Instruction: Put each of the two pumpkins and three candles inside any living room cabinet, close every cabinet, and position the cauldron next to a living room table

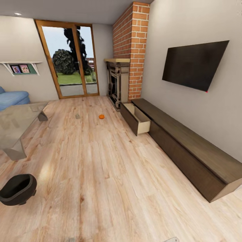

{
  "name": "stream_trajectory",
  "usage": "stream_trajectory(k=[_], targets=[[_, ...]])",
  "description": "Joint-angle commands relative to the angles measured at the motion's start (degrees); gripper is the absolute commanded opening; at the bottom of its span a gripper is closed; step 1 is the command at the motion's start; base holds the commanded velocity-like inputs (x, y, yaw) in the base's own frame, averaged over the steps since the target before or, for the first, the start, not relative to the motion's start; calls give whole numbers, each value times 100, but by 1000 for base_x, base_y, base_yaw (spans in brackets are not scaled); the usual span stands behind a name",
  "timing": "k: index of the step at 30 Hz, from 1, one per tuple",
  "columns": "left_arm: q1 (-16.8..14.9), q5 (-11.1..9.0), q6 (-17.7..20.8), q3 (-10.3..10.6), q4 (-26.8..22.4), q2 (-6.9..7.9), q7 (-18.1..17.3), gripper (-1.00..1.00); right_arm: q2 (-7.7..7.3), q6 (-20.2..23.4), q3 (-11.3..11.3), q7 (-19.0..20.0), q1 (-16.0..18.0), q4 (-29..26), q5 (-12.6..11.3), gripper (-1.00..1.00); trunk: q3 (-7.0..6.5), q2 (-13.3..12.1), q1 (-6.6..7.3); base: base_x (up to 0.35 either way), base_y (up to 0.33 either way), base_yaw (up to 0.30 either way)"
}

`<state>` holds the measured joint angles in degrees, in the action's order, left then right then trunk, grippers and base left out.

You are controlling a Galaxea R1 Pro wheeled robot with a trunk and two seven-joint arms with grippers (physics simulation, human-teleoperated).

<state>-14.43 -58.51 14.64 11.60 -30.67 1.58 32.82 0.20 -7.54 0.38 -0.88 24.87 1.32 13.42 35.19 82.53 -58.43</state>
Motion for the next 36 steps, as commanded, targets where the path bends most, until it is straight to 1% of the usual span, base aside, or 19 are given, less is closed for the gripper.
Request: stream_trajectory(k=[1,5,8,22,28,31,36], targets=[[1,6,4,0,0,1,0,-100,-1,-2,2,9,0,0,-25,-100,0,0,0,2,-87,1],[-2,6,4,0,0,0,1,-100,3,-3,3,9,0,-7,-39,-100,0,0,0,1,-87,0],[-2,6,4,0,0,0,2,-100,6,-9,4,9,0,-3,-40,-100,0,0,0,0,-84,150],[0,6,4,-9,0,7,3,-100,6,-10,4,10,0,0,-40,-100,0,0,0,10,-59,278],[0,6,4,-9,0,14,-14,-100,6,-10,5,9,0,0,-40,-100,0,0,0,254,-1,286],[-1,6,4,-12,0,19,-114,-100,6,-10,5,8,0,0,-38,-100,0,0,0,331,0,255],[1,6,4,-17,3,26,-175,-100,6,-10,4,9,0,0,-39,-100,0,0,0,336,0,53]])
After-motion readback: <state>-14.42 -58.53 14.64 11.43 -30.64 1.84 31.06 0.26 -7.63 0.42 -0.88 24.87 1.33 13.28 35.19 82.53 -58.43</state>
